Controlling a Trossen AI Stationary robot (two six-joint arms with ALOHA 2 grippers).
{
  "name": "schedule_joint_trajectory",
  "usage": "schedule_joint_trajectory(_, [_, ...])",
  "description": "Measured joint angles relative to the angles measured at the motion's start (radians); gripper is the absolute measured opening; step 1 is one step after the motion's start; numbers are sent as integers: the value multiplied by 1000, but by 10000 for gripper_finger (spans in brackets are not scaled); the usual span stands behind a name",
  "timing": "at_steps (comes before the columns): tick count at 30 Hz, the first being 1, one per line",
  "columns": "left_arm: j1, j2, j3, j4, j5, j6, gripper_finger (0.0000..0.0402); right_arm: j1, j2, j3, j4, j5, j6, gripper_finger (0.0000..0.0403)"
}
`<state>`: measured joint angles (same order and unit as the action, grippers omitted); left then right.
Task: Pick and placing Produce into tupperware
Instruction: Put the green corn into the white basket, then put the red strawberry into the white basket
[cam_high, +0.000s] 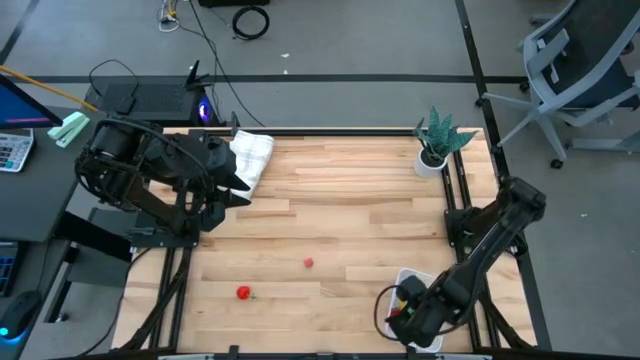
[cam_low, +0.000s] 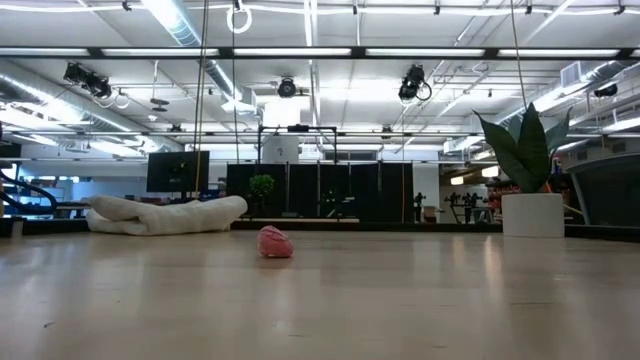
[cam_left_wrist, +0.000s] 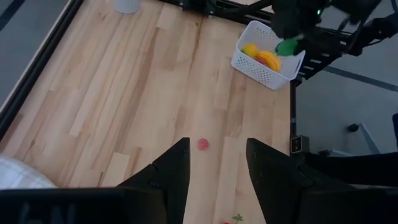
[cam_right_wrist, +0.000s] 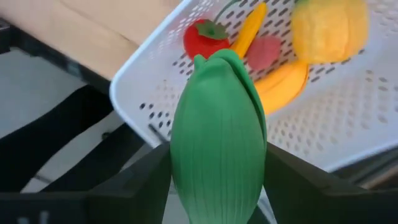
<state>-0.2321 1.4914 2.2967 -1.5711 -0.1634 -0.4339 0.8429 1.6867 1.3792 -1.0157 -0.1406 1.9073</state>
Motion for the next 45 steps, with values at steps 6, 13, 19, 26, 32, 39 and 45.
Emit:
schedule_joint_trajectory(6, [0,0,0,0,-1,0,162,-9,77,0,31,-3,-64,227])
schedule_joint_trajectory(13, [0,0,0,0,-1,-7,162,-9,135,0,42,-17,-120,238])
schedule_joint_trajectory(19, [0,0,0,0,-1,-8,162,-10,164,0,48,-17,-131,252])
schedule_joint_trajectory(26, [0,0,0,0,-1,-8,162,-16,186,0,71,-18,-131,258])
schedule_joint_trajectory(32, [0,0,0,0,-1,-8,162,-36,179,0,42,-22,-141,255])
schedule_joint_trajectory(39, [0,0,0,0,-1,9,162,-109,23,0,-20,-54,-162,241])
schedule_joint_trajectory(45, [2,13,1,0,-1,19,162,-171,-182,0,-3,308,-279,232])
